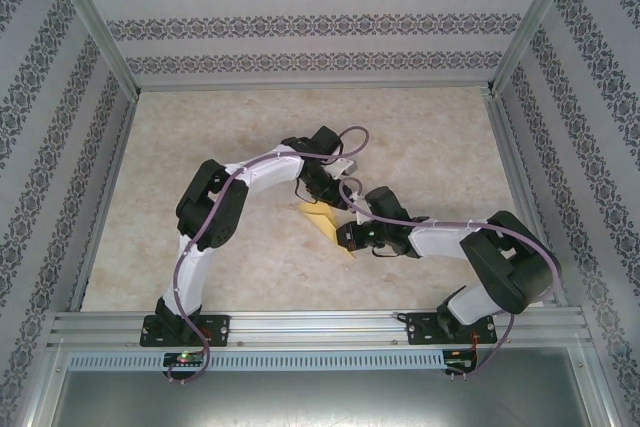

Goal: Fold a paper plane with a square sheet of paper (pick it up from the middle)
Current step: Fold the wing for the fifth time at the center of the table.

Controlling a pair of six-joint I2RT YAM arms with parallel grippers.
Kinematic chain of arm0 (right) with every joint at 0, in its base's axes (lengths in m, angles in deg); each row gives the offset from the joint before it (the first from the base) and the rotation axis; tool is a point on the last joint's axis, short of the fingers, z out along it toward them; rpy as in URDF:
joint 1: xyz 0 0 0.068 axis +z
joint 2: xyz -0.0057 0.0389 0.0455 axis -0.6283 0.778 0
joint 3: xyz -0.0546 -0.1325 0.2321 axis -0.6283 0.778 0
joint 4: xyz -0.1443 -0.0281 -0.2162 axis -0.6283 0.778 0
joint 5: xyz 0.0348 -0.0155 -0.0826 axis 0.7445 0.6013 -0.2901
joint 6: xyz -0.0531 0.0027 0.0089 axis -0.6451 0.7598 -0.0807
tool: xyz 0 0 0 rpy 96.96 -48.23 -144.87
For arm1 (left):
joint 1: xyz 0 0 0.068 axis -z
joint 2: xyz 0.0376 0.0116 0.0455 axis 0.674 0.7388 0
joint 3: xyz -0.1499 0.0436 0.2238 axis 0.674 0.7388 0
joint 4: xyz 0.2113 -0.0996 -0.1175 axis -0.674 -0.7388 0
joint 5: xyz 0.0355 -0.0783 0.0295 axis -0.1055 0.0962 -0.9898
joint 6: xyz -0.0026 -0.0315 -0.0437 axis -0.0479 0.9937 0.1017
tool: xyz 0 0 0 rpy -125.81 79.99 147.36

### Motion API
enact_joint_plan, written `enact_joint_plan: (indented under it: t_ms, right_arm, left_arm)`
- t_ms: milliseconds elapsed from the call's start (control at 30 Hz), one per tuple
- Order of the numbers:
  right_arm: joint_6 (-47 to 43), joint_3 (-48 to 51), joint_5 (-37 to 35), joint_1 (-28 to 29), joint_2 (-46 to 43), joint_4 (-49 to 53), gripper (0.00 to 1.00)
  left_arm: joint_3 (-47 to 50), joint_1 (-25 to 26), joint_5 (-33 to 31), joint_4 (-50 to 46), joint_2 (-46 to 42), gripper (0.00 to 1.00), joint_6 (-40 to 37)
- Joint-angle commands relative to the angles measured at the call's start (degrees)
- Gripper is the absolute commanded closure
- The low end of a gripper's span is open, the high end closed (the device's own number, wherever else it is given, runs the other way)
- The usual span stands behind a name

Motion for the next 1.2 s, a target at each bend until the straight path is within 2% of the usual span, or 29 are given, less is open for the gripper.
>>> enact_joint_plan:
  t_ms: [0, 200, 567, 933, 1167]
  right_arm:
    - [-0.4, 0.3, 1.1, -0.5, 0.7, -1.6, 0.99]
    - [0.8, 1.4, 1.2, -0.9, 1.0, -3.5, 0.99]
    - [1.9, 2.3, 2.7, -1.4, 2.8, -5.9, 1.00]
    - [2.6, 2.0, 3.8, -1.9, 4.6, -6.2, 1.00]
    - [1.9, 1.1, 4.9, -1.6, 4.6, -5.5, 0.99]
  left_arm:
    - [-2.8, -0.3, 2.6, -1.9, 0.1, 0.56, -0.2]
    - [-4.4, -0.7, -1.1, -3.9, -2.6, 0.54, -0.5]
    - [0.8, -1.1, -13.9, -6.1, -12.0, 0.47, -2.0]
    - [15.3, -0.5, -10.0, -1.6, -21.9, 0.46, -5.4]
    - [15.0, 0.2, -9.0, -3.1, -19.9, 0.45, -8.3]
